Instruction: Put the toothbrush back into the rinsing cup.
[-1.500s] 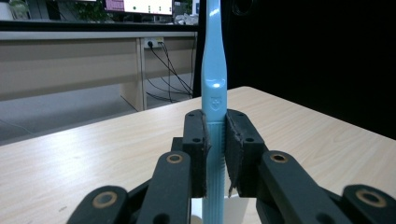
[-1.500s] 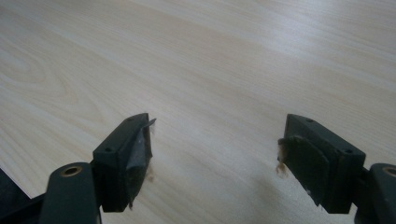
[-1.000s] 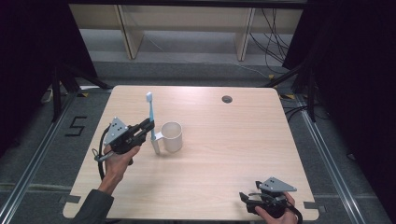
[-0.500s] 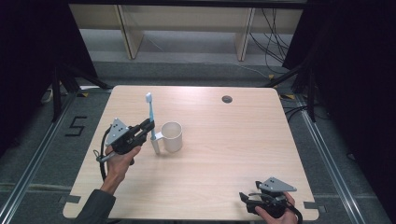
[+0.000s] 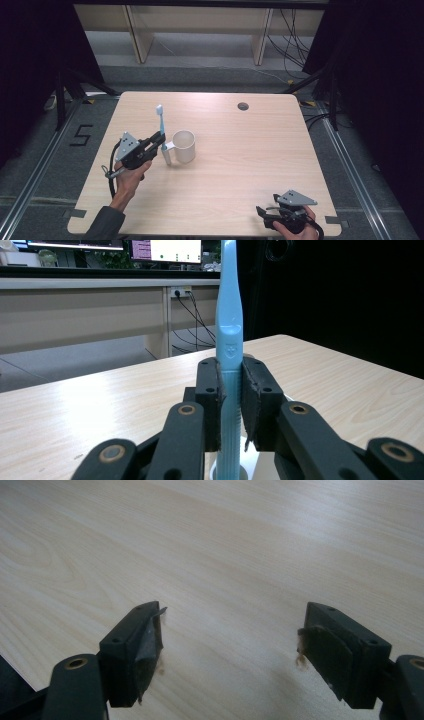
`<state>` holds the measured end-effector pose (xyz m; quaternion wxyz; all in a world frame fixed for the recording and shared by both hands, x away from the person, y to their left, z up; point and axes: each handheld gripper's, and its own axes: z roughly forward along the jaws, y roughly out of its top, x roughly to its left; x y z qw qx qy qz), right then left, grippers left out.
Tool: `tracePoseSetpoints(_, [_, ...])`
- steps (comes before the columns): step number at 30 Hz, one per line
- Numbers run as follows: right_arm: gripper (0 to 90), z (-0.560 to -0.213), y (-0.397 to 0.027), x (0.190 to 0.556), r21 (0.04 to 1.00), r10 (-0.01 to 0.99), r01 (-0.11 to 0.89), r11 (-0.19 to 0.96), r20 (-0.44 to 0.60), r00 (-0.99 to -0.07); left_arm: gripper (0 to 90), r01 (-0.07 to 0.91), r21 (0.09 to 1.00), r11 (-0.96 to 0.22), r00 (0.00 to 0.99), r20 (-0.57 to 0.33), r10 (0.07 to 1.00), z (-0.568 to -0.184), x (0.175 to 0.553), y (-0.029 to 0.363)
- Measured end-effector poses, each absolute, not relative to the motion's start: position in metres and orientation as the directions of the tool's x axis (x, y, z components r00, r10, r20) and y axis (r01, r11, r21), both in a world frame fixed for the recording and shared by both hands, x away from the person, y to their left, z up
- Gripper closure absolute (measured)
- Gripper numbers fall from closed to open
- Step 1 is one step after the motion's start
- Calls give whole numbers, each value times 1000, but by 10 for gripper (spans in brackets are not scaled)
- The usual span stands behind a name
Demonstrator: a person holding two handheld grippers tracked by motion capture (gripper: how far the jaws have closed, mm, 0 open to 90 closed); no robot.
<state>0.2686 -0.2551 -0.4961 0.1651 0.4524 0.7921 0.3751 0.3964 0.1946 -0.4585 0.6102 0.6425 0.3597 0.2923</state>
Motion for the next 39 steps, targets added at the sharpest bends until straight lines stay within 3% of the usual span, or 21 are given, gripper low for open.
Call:
tracePoseSetpoints(33, [251, -497, -254, 269, 739, 836, 598, 309, 90, -542, 776, 152, 988, -32, 564, -60, 824, -485, 393, 194])
tracePoseSetpoints(35, [251, -496, -256, 270, 745, 833, 579, 332, 56, -550, 760, 152, 988, -35, 566, -59, 822, -485, 393, 194])
tracePoseSetpoints(39, [251, -497, -254, 269, 740, 835, 597, 310, 89, -544, 759, 157, 987, -35, 563, -61, 824, -487, 393, 194])
